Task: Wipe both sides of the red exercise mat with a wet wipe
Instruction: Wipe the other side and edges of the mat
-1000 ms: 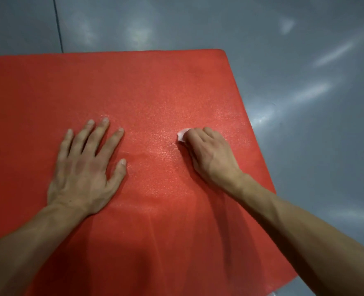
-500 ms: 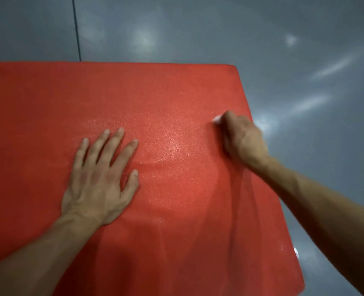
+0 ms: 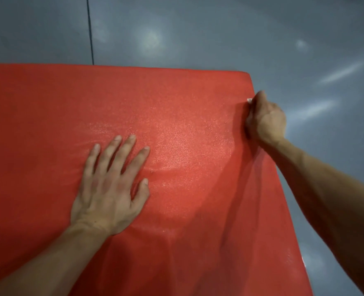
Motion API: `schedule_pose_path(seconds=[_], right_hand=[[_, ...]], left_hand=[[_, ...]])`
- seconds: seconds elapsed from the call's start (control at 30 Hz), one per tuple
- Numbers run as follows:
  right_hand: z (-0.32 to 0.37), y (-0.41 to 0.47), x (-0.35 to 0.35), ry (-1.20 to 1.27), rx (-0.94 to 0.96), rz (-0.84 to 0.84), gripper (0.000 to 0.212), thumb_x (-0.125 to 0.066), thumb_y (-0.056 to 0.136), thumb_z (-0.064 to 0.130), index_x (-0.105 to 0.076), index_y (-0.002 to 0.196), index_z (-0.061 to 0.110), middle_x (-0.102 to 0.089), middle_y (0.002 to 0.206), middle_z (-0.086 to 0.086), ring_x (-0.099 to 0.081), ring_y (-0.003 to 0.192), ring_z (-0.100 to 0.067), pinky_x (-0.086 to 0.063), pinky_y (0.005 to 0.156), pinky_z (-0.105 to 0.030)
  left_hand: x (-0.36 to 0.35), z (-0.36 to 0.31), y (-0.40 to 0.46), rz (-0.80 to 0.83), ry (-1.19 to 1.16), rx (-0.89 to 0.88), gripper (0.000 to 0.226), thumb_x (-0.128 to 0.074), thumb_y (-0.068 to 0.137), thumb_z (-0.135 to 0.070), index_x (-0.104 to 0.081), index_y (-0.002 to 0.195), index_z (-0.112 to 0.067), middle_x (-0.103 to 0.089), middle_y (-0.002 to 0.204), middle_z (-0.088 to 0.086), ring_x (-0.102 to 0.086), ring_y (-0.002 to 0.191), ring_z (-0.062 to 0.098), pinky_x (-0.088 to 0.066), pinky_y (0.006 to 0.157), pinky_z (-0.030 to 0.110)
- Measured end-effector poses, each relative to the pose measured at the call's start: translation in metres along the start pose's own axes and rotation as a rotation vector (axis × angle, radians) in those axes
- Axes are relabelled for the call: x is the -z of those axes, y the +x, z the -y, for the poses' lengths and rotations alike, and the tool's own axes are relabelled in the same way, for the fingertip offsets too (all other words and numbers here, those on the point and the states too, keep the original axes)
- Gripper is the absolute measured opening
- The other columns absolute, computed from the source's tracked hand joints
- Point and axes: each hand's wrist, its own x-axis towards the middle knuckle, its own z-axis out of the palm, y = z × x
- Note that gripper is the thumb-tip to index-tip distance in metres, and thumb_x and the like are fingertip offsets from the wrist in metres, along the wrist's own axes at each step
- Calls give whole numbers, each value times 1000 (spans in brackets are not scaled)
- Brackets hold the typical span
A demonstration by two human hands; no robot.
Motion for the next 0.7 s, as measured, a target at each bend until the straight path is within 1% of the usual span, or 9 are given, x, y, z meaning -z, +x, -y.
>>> schedule_pose_path(seconds=[0.07, 0.2, 0.23, 0.33, 0.4, 0.47, 0.57, 0.63, 0.7], right_hand=[[30, -10, -5, 99, 121, -4, 18, -41, 102, 27, -48, 101, 9, -62, 83, -25, -57, 74, -45, -38, 60, -47], [79, -28, -7, 127, 590, 67, 21, -46, 103, 29, -51, 95, 10, -59, 76, -12, -52, 71, -35, -35, 63, -42], [70, -19, -7, 91, 556, 40, 20, -47, 102, 27, -51, 95, 9, -60, 77, -14, -53, 71, -37, -33, 63, -42], [23, 19, -8, -25, 125, -15, 23, -41, 105, 29, -49, 106, 8, -64, 90, -26, -60, 82, -45, -32, 64, -41], [9, 32, -11, -56, -31, -27, 23, -38, 105, 29, -47, 109, 8, -65, 95, -29, -61, 87, -48, -32, 65, -42], [31, 34, -17, 17, 36, -20, 19, -39, 102, 26, -46, 107, 9, -65, 93, -28, -60, 84, -48, -33, 63, -43], [88, 30, -24, 153, 316, 32, 22, -40, 101, 31, -48, 101, 10, -63, 86, -22, -58, 78, -43, -32, 62, -42], [105, 32, -21, 116, 488, 32, 27, -42, 102, 35, -50, 100, 9, -63, 83, -21, -58, 76, -43, -27, 62, -39], [89, 47, -19, 35, 409, -9, 27, -43, 103, 36, -51, 102, 10, -65, 87, -24, -60, 80, -45, -27, 63, -40]], left_hand=[[0, 0, 1, 2, -11, -4, 65, -38, 94, -48, -42, 156, -27, -29, 167, 5, -21, 156, 27, -15, 125, 56], [0, 0, 1, 7, -4, -8, 66, -38, 94, -48, -41, 157, -26, -29, 167, 5, -20, 157, 26, -15, 125, 56], [-1, 0, 1, 3, -3, -11, 66, -38, 94, -48, -41, 157, -26, -29, 167, 6, -20, 156, 27, -15, 125, 56], [-2, 1, 1, -12, -10, -17, 66, -39, 94, -48, -42, 156, -25, -30, 167, 6, -23, 156, 28, -16, 125, 57], [-2, 1, 2, -13, -10, -18, 66, -40, 94, -47, -44, 155, -25, -31, 166, 7, -24, 155, 28, -18, 124, 58], [-2, 1, 2, -10, -14, -19, 66, -42, 93, -47, -44, 155, -25, -32, 166, 7, -24, 155, 28, -18, 124, 58], [-1, 2, 2, -12, -10, -20, 67, -42, 92, -47, -44, 155, -25, -33, 166, 7, -24, 155, 27, -18, 124, 57], [-2, 2, 3, -14, -19, -24, 66, -42, 93, -47, -43, 155, -25, -33, 166, 7, -25, 155, 27, -18, 124, 57], [-2, 2, 2, -3, -15, -28, 66, -41, 93, -47, -43, 156, -25, -32, 166, 6, -24, 155, 27, -18, 124, 57]])
